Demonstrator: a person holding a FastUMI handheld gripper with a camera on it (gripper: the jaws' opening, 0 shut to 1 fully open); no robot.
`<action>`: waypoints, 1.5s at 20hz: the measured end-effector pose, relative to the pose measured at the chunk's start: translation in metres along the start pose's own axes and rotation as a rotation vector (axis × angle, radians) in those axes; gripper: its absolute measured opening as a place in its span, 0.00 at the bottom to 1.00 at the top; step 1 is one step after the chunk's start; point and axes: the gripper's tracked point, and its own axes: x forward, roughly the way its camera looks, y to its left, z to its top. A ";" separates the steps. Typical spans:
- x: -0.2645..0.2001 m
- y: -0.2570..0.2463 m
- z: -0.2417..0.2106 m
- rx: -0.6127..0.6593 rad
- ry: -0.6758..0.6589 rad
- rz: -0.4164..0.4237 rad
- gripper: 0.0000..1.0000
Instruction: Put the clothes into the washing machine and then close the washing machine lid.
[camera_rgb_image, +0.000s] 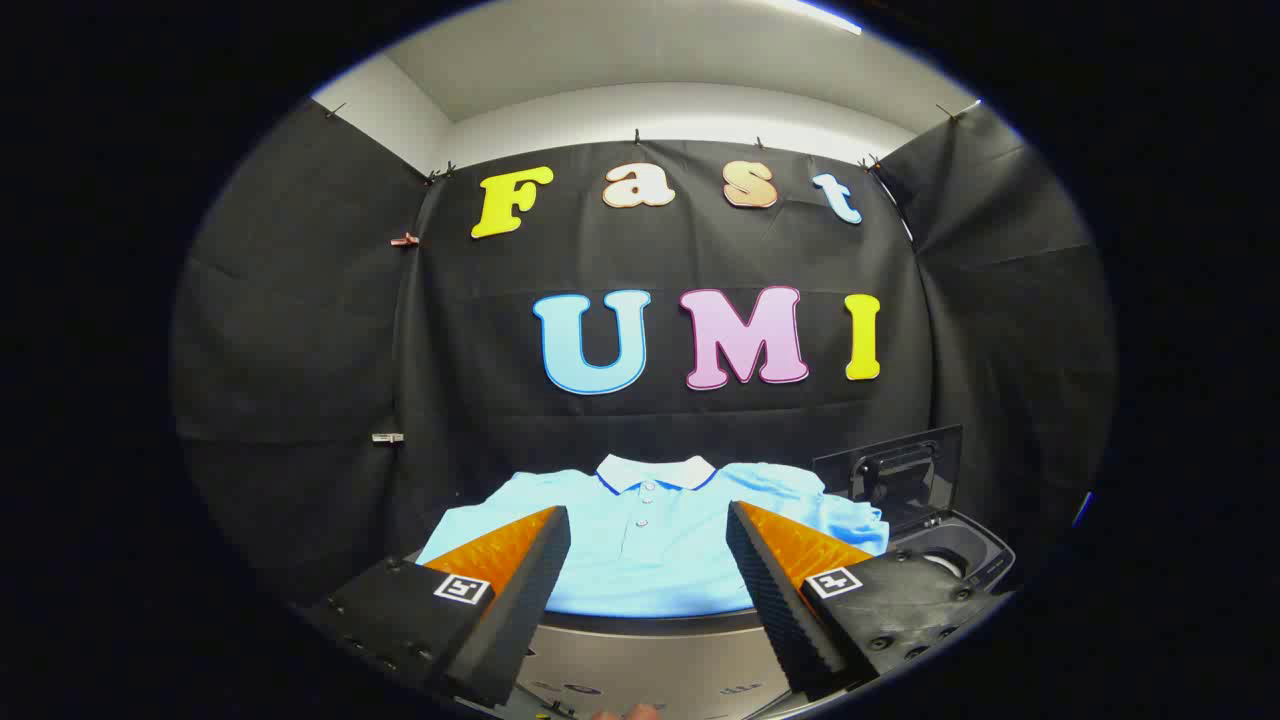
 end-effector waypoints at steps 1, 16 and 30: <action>0.000 0.001 0.001 0.000 0.001 -0.002 0.98; 0.004 0.001 -0.007 -0.004 0.018 -0.016 0.98; 0.078 -0.003 -0.016 0.025 0.140 -0.069 0.98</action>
